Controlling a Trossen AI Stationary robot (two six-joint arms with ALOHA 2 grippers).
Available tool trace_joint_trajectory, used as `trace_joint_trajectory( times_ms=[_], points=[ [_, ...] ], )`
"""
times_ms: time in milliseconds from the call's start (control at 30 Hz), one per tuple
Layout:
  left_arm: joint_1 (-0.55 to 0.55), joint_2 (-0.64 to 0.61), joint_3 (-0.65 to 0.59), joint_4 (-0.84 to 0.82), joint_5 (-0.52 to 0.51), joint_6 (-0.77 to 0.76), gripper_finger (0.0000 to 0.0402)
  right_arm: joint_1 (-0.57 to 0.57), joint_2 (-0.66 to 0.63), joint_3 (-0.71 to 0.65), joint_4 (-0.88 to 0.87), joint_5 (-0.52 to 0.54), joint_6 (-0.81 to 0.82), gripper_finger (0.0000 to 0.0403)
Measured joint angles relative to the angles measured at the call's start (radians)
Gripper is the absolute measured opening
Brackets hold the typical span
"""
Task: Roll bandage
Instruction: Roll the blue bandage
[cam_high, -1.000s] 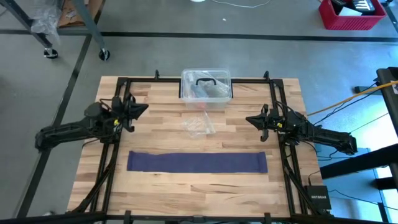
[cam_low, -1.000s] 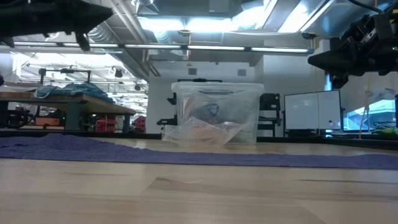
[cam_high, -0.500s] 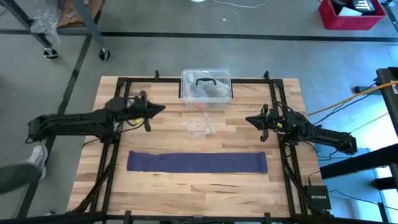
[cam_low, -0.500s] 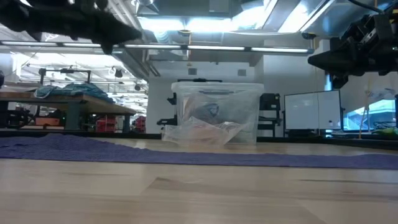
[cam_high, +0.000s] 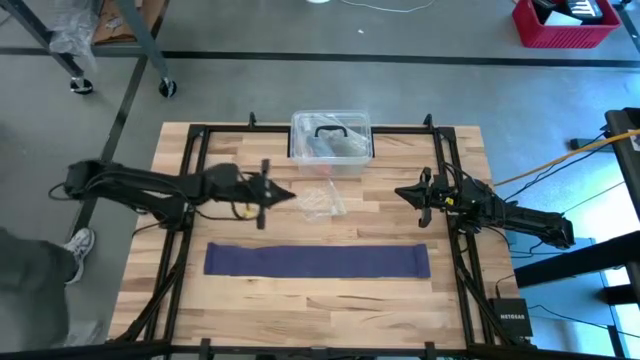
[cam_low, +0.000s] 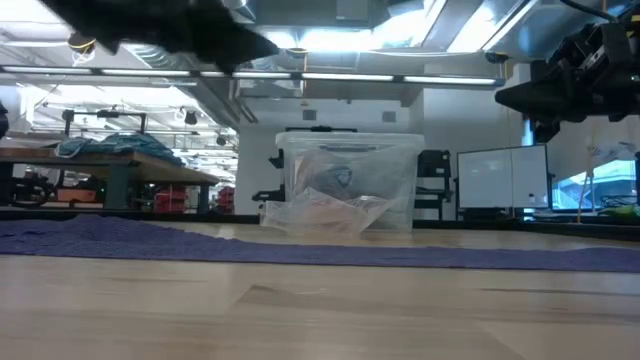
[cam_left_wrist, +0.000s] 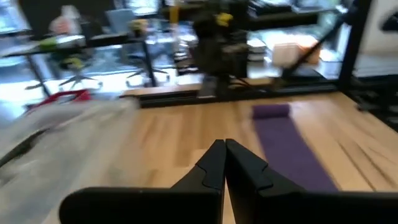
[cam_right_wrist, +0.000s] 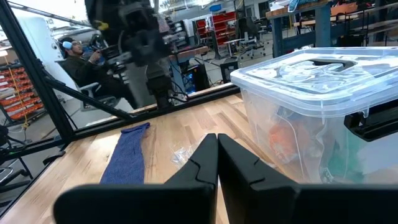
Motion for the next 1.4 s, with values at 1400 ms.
trace_joint_trajectory(
  times_ms=[1400],
  points=[
    [-0.269,0.989,0.819,-0.708,-0.029,-0.312,0.0001,0.000,0.000,0.000,0.000,0.000,0.000,0.0014]
  ],
)
